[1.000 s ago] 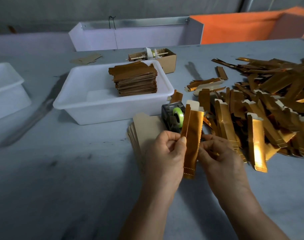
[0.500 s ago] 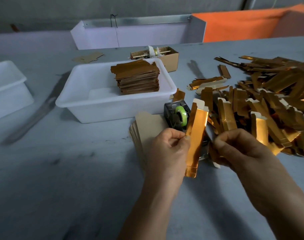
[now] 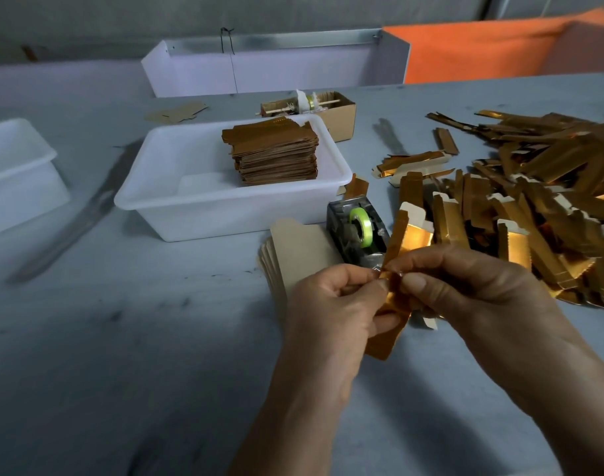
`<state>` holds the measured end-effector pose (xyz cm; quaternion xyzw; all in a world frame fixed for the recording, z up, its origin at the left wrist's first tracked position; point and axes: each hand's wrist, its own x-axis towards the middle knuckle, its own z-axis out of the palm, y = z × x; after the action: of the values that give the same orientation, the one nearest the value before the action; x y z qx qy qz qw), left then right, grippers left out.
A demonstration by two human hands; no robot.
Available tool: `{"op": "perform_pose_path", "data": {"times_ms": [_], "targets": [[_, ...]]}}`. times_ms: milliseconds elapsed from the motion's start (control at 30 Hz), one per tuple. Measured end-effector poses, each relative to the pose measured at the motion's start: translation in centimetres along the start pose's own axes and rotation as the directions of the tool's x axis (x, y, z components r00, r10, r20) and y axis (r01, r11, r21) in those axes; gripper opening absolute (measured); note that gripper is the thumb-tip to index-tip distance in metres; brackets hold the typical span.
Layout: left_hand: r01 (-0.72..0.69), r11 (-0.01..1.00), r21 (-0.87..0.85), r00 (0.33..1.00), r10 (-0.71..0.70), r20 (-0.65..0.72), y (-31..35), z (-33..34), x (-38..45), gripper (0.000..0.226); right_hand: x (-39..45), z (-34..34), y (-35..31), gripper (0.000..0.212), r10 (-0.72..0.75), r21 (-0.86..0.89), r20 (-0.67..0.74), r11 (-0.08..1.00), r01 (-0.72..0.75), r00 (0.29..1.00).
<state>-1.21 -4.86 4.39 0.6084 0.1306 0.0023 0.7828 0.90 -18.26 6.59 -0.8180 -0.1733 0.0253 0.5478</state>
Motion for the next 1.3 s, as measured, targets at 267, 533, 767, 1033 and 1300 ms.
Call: {"op": "perform_pose_path", "data": {"times_ms": [267,533,767,1033,1300], "targets": [[0.031,0.999,-0.040,0.995,-0.027,0.100,-0.1,-0.5,-0.2,0.012,0.3,0.5,0.4,0.029,-0.001,-0.217,-0.139,0.976,-0.030,0.990],[-0.018,1.000,-0.017,0.996,0.020,0.084,-0.4,-0.6,-0.2,0.016,0.2,1.2,0.0,0.030,-0.005,-0.339,-0.165,0.939,-0.052,0.986],[-0.189,0.966,0.177,0.966,0.216,-0.146,-1.3,1.0,-1.1,0.014,-0.5,1.7,-1.0,0.033,-0.089,-0.555,-0.207,0.830,-0.043,0.974],[-0.382,0.857,0.345,0.847,0.474,-0.240,-1.6,1.7,-2.1,0.009,-0.6,1.2,-1.2,0.045,-0.068,-0.594,-0.236,0.799,-0.089,0.969],[-0.263,0.947,0.183,0.941,0.294,-0.170,-1.5,1.1,-1.8,0.012,-0.9,0.8,0.7,0.053,0.224,0.048,-0.119,0.974,-0.219,0.967]]}}
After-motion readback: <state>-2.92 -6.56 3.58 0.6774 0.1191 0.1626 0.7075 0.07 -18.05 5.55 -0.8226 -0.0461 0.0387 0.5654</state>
